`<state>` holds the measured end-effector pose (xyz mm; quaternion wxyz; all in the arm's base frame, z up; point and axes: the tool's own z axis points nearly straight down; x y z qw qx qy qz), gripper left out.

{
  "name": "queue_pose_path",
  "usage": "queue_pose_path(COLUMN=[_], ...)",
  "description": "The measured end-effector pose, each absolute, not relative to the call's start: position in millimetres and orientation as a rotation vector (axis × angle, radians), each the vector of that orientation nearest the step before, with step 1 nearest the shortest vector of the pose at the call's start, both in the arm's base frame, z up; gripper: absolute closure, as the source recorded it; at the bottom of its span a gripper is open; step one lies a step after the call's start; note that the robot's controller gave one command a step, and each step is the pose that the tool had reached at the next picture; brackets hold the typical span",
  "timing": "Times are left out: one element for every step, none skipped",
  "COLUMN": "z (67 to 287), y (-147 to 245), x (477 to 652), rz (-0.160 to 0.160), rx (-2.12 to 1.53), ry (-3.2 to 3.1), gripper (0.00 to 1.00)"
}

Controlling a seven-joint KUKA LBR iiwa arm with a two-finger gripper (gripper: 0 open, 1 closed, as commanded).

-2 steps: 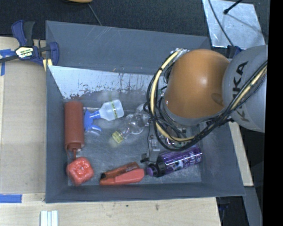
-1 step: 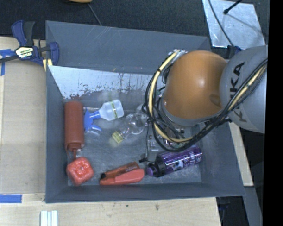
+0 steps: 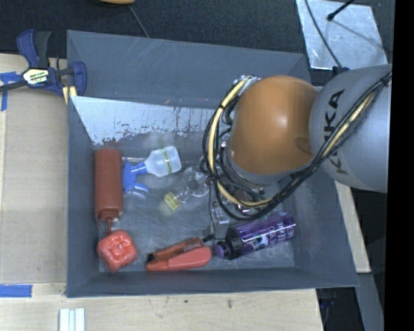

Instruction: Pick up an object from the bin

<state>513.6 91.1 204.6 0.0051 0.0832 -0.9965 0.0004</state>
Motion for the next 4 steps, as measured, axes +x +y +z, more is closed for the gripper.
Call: queue_pose_path(z=[196.2,153.2,128.7,109.1], y=[38.0,28.0,9.5,-25.9], x=[524.8,501.3,509.6,496.8], rz=[-0.002,0.006,-0.005,0.001], rx=[0.266,0.316,0.424,0.557], ry=[-3.137,-3.129,-3.114,-3.092], gripper=[0.00,0.00,0.00,0.00])
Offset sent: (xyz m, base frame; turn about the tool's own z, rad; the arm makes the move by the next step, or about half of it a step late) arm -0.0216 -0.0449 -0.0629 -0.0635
